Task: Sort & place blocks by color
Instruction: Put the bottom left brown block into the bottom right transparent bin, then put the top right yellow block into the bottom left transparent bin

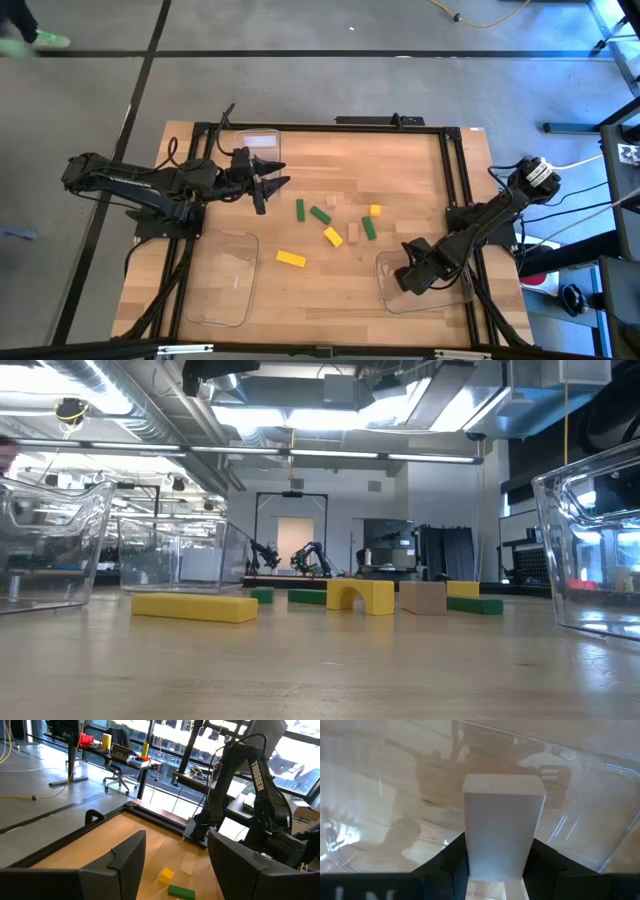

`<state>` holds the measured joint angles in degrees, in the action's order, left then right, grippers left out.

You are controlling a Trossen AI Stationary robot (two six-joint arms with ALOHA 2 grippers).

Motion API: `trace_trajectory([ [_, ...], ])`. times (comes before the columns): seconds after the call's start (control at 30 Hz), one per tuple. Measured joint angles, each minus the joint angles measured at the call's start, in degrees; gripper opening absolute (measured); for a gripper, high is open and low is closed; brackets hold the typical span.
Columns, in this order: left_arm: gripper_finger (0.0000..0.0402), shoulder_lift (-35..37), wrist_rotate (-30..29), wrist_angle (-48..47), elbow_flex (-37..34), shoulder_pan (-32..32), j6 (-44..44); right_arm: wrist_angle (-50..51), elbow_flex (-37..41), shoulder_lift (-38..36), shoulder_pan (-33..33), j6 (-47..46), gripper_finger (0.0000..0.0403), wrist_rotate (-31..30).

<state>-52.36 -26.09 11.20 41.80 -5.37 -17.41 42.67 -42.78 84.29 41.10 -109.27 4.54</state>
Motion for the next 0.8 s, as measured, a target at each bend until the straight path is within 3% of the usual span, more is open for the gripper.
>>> trace_trajectory([
  [0.17, 0.0205, 0.0, 1.2, 0.0, 0.0, 0.0, 0.0, 0.0, 0.0, 0.0, 0.1, 0.0, 0.0160, 0.0],
  [0.37, 0.0205, 0.0, 1.2, 0.0, 0.0, 0.0, 0.0, 0.0, 0.0, 0.0, 0.1, 0.4, 0.0249, 1.6],
  [0.5, 0.0205, 0.0, 1.2, 0.0, 0.0, 0.0, 0.0, 0.2, -0.8, -1.3, 0.2, 6.2, 0.0297, 4.1],
  [0.63, 0.0205, 0.0, 1.3, 0.0, 0.0, 0.0, 0.0, 1.6, -4.2, -6.1, 2.0, 13.4, 0.0306, 5.4],
  [0.8, 0.0205, 1.4, 4.0, 0.2, 0.1, 0.0, 0.0, -5.6, -9.0, -14.4, 2.8, 24.1, 0.0307, 0.4],
])
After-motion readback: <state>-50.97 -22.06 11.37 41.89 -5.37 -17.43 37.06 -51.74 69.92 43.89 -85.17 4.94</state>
